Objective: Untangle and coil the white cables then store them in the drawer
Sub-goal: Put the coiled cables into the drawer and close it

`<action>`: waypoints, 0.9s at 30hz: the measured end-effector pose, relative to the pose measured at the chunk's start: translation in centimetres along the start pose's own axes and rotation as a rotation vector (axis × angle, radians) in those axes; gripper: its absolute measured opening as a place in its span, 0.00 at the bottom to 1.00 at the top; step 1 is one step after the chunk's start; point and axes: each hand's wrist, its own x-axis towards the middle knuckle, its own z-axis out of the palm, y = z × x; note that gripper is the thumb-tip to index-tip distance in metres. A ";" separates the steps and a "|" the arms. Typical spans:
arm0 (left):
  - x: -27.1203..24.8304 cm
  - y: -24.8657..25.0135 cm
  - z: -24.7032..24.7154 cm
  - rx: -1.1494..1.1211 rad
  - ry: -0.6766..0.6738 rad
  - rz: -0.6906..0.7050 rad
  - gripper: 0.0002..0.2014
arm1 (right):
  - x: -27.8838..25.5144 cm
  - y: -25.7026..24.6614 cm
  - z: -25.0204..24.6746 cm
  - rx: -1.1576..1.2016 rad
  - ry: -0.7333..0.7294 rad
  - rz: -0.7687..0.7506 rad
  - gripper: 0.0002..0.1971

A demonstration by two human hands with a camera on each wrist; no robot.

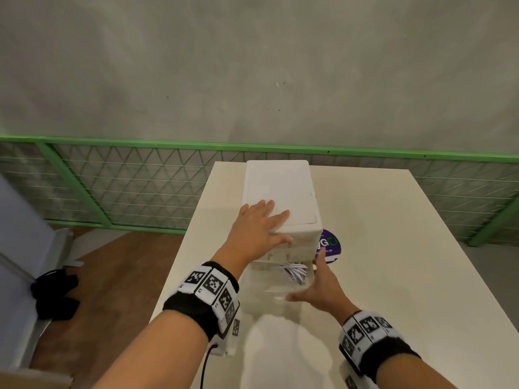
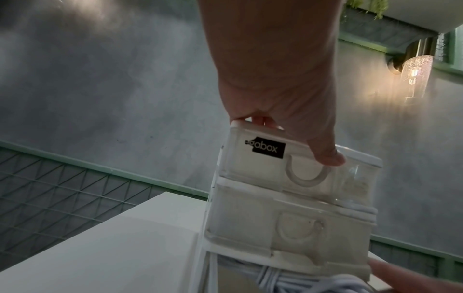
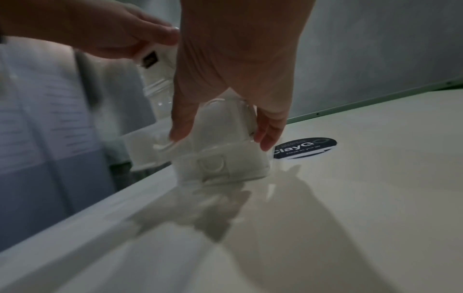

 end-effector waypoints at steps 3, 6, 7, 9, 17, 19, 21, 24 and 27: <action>0.1 -0.1 0.1 -0.002 0.012 0.000 0.32 | 1.0 -0.2 0.1 0.024 0.053 -0.068 0.64; 0.2 -0.1 0.1 -0.022 0.022 -0.001 0.32 | 1.3 -0.3 -0.1 0.036 0.062 -0.086 0.56; 0.2 -0.1 0.1 -0.031 0.022 -0.002 0.31 | 1.4 -0.4 -0.2 0.037 0.062 -0.078 0.53; 0.2 -0.1 0.1 -0.036 0.025 -0.005 0.31 | 1.5 -0.6 -0.4 0.037 0.064 -0.055 0.49; 0.3 -0.1 0.2 -0.028 0.028 -0.011 0.31 | 2.7 -0.3 -0.7 -0.115 0.116 0.052 0.49; 0.3 -0.1 0.2 -0.026 0.029 -0.008 0.31 | 3.3 0.2 -0.6 -0.163 0.116 0.057 0.51; 0.4 -0.2 0.3 -0.023 0.032 -0.004 0.31 | 3.4 -0.1 -0.6 -0.174 0.113 0.048 0.51; 0.5 -0.2 0.4 -0.017 0.041 0.002 0.31 | 3.5 -0.5 -1.5 -0.009 -0.030 0.042 0.38; 0.5 -0.3 0.5 -0.023 0.065 0.009 0.30 | 3.8 -0.2 -2.5 0.111 -0.129 0.095 0.34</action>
